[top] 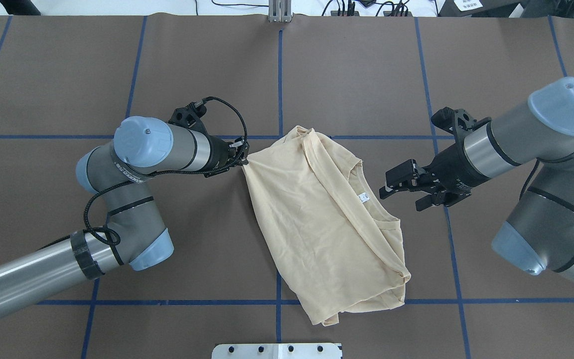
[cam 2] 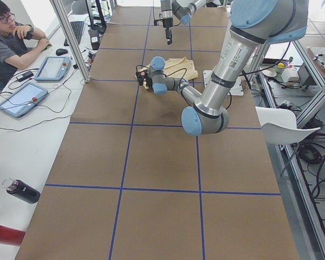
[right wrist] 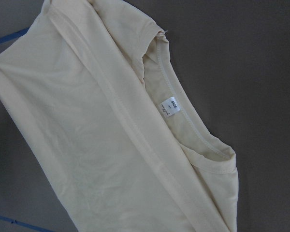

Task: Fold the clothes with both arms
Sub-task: 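Pull the shirt corner away from the robot with the left gripper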

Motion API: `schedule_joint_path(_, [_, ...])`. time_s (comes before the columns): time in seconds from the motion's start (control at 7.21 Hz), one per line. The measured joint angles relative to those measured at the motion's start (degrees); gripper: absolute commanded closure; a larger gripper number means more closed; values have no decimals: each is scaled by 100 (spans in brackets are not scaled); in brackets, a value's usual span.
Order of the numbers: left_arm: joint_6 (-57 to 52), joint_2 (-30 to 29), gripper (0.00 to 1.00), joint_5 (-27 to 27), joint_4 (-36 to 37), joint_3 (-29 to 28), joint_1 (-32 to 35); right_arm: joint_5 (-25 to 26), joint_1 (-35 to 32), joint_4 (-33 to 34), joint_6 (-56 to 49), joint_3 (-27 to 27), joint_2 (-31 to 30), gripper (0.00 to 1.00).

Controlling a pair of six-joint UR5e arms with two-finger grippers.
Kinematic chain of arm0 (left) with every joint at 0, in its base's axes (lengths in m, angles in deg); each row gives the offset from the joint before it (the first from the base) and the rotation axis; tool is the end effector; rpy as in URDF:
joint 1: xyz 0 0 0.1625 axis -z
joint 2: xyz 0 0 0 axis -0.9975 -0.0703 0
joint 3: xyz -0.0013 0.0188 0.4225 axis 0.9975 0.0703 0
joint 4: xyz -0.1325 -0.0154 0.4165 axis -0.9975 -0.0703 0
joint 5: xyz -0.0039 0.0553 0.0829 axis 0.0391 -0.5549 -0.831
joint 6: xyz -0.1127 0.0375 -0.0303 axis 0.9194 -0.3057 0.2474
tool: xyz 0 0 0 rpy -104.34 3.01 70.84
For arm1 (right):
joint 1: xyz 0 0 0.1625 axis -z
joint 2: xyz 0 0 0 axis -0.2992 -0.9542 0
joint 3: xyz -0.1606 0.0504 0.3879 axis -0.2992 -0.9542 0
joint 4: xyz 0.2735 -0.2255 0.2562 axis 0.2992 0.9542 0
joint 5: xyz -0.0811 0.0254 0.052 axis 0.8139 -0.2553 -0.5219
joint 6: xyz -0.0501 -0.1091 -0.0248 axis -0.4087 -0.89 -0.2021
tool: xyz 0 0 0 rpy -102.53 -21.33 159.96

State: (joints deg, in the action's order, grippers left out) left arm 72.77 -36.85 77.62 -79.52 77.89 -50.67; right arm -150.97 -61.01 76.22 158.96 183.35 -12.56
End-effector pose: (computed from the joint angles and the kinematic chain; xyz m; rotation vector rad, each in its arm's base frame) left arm 0.5600 -0.5233 0.2778 0.0541 1.2575 -0.5443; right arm -0.3789 -0.4206 0.3262 -0.1827 -1.2456 0.0434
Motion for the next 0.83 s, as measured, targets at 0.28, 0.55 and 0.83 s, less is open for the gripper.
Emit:
schedule_joint_path(0.28, [-150, -76, 100, -9, 0, -211, 284, 12, -53, -2, 0, 0, 0, 0])
schedule_joint_path(0.55, [-346, -520, 100, -36, -65, -891, 532, 25, -128, -8, -2, 1, 0, 0])
schedule_joint_path(0.83, [-526, -966, 100, -252, -511, -1759, 698, 78, -145, -9, -7, 0, -1, 0])
